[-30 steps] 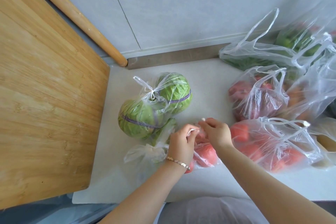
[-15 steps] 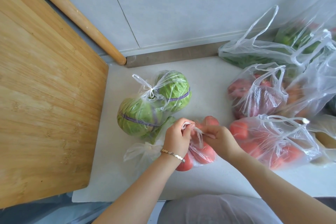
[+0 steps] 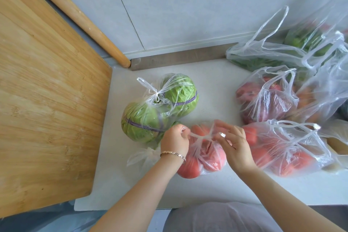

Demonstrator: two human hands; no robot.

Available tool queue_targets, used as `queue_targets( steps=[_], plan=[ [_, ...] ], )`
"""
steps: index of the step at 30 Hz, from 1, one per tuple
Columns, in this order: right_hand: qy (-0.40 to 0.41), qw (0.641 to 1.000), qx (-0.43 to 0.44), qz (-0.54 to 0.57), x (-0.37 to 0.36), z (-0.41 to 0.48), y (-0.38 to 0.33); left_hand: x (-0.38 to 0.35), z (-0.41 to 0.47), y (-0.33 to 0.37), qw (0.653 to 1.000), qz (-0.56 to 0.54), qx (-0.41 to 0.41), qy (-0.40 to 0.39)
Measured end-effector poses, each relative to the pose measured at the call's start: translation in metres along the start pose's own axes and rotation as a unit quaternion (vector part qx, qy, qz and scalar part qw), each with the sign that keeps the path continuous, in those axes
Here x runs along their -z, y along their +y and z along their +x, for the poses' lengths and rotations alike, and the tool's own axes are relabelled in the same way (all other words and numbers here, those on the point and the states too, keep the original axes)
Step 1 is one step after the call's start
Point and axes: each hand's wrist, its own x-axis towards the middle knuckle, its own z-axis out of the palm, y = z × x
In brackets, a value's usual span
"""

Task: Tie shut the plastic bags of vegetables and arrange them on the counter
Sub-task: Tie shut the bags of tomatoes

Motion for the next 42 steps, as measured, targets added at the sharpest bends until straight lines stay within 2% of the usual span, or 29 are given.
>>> queue_targets(
  steps=[3, 6, 10, 12, 14, 15, 17, 18, 19, 20, 21, 23, 24, 25, 27, 29, 33, 35, 38, 42],
  plan=[
    [-0.037, 0.997, -0.047, -0.038, 0.009, -0.016, 0.027, 0.004, 0.004, -0.014, 0.99, 0.124, 0.004, -0.062],
    [-0.048, 0.995, -0.057, -0.063, 0.015, -0.024, 0.037, 0.003, 0.005, -0.024, 0.977, 0.189, 0.005, -0.094],
    [-0.025, 0.991, -0.129, 0.02, 0.019, -0.017, 0.021, 0.005, 0.002, -0.025, 0.982, 0.171, 0.011, -0.074],
    [-0.019, 0.987, -0.142, 0.075, 0.02, -0.008, 0.006, 0.01, 0.004, -0.022, 0.996, 0.078, 0.011, -0.05],
    [-0.046, 0.982, -0.13, 0.125, 0.019, 0.0, -0.012, 0.012, 0.001, -0.01, 0.992, -0.086, 0.024, -0.086],
    [-0.064, 0.98, -0.122, 0.142, 0.018, 0.003, -0.022, 0.015, -0.002, -0.003, 0.973, -0.195, 0.037, -0.121],
    [-0.088, 0.977, -0.111, 0.157, 0.013, 0.01, -0.034, 0.017, -0.006, 0.013, 0.883, -0.414, 0.091, -0.202],
    [-0.091, 0.978, -0.101, 0.161, 0.01, 0.014, -0.038, 0.017, -0.007, 0.018, 0.843, -0.476, 0.107, -0.226],
    [-0.09, 0.979, -0.091, 0.161, 0.008, 0.017, -0.041, 0.015, -0.004, 0.019, 0.823, -0.506, 0.125, -0.223],
    [-0.082, 0.982, -0.079, 0.153, 0.006, 0.02, -0.042, 0.012, -0.002, 0.02, 0.825, -0.508, 0.132, -0.211],
    [-0.07, 0.986, -0.07, 0.138, 0.005, 0.023, -0.042, 0.008, 0.0, 0.019, 0.85, -0.474, 0.129, -0.19],
    [-0.04, 0.99, -0.063, 0.117, 0.004, 0.028, -0.042, 0.0, 0.001, 0.011, 0.926, -0.327, 0.07, -0.175],
    [-0.026, 0.991, -0.066, 0.116, 0.004, 0.029, -0.041, -0.002, -0.001, 0.009, 0.952, -0.24, 0.028, -0.188],
    [-0.015, 0.99, -0.074, 0.116, 0.004, 0.03, -0.039, -0.005, -0.003, 0.006, 0.962, -0.18, -0.011, -0.203],
    [-0.003, 0.987, -0.095, 0.126, 0.003, 0.031, -0.036, -0.009, -0.007, 0.006, 0.964, -0.142, -0.037, -0.22],
    [-0.008, 0.977, -0.129, 0.17, 0.002, 0.031, -0.034, -0.009, -0.007, 0.008, 0.964, -0.156, -0.045, -0.21],
    [-0.038, 0.932, -0.195, 0.302, -0.004, 0.023, -0.028, -0.014, -0.004, 0.01, 0.968, -0.152, -0.056, -0.191],
    [-0.068, 0.944, -0.206, 0.249, -0.005, 0.016, -0.021, -0.016, -0.004, 0.007, 0.969, -0.177, -0.052, -0.163],
    [-0.154, 0.961, -0.191, 0.128, -0.004, 0.009, -0.017, -0.019, -0.004, 0.002, 0.977, -0.178, -0.057, -0.099],
    [-0.217, 0.954, -0.162, 0.125, -0.007, 0.009, -0.021, -0.02, -0.008, 0.005, 0.977, -0.203, -0.008, -0.065]
  ],
)
